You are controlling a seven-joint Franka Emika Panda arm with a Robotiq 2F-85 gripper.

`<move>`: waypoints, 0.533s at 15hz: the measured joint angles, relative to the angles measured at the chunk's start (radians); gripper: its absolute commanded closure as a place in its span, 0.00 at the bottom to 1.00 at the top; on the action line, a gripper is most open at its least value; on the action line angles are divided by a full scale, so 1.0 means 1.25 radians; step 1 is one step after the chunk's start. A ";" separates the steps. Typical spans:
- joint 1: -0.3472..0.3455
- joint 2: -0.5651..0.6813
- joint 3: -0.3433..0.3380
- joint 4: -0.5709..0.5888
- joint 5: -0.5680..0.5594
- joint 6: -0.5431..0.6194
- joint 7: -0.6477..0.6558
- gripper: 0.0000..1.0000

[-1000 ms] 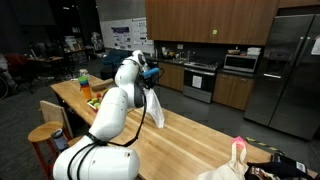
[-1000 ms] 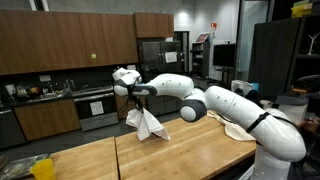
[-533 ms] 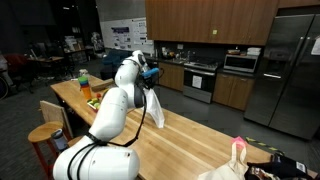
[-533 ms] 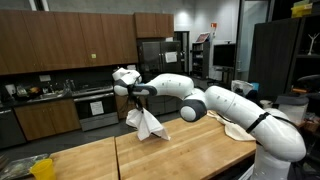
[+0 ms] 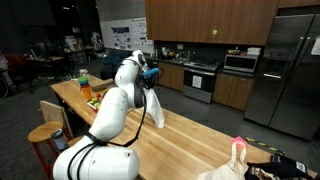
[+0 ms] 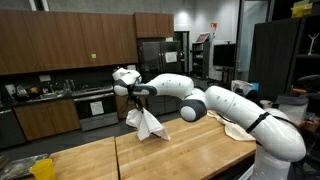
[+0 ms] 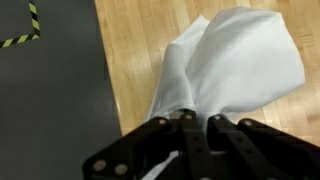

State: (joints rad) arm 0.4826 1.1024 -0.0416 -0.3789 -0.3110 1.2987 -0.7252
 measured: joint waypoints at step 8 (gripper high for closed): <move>0.012 0.024 -0.018 0.003 -0.018 0.057 0.116 0.57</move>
State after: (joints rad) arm 0.4973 1.1321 -0.0646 -0.3747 -0.3338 1.3700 -0.5804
